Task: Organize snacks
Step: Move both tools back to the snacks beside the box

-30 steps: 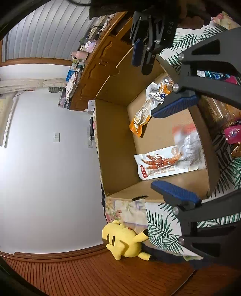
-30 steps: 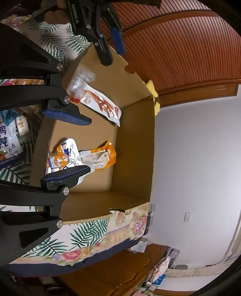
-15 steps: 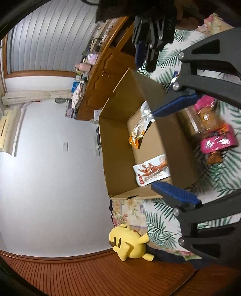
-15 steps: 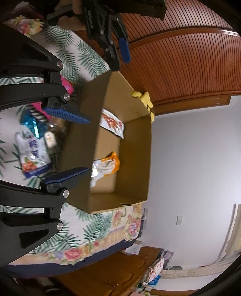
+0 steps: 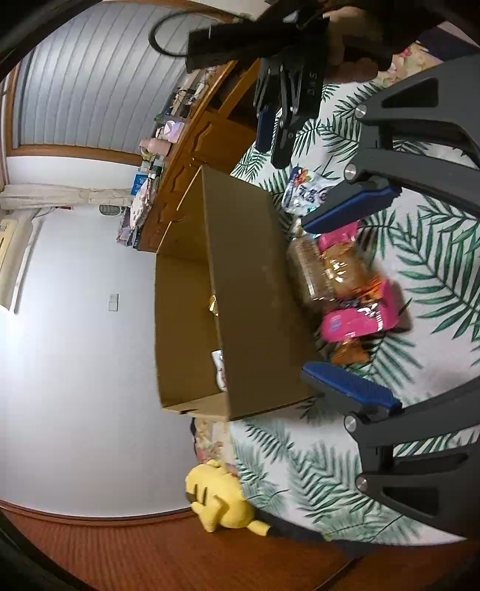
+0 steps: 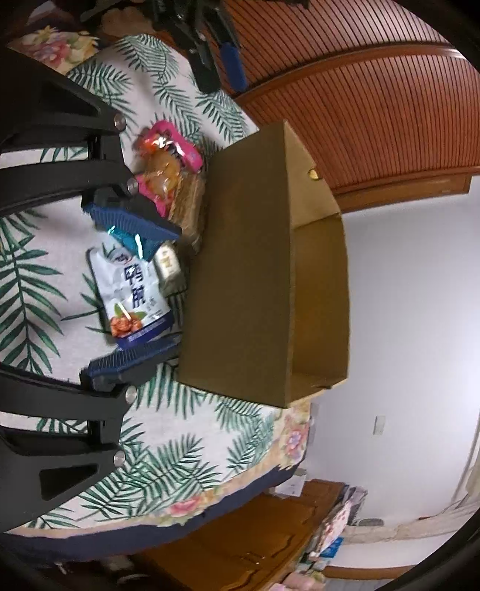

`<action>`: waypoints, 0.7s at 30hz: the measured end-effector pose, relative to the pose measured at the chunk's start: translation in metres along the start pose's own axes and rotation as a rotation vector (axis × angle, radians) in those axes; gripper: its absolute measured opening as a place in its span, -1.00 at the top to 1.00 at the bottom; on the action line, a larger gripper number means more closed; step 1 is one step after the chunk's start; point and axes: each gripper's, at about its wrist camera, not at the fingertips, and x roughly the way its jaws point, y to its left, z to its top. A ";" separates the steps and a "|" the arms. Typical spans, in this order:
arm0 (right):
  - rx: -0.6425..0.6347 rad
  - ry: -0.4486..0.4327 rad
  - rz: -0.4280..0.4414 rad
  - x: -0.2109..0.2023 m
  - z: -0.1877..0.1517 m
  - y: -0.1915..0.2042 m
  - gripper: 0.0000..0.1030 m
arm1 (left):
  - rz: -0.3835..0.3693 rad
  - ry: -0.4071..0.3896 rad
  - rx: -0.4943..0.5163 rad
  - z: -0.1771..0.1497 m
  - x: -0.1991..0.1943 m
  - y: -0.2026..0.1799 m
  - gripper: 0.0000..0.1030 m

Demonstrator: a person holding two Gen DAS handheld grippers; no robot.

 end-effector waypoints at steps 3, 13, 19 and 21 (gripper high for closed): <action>0.048 0.031 0.005 0.012 -0.009 -0.008 -0.23 | -0.010 0.000 -0.039 -0.014 0.000 0.001 -0.42; 0.131 0.101 -0.040 0.038 -0.021 -0.013 -0.38 | 0.014 0.001 -0.051 -0.034 -0.010 0.001 -0.42; 0.155 0.130 -0.084 0.052 -0.016 -0.014 -0.42 | 0.026 0.014 -0.027 -0.041 -0.004 -0.003 -0.42; 0.154 0.142 -0.103 0.055 -0.015 -0.013 -0.44 | 0.022 0.016 -0.027 -0.042 -0.003 -0.005 -0.42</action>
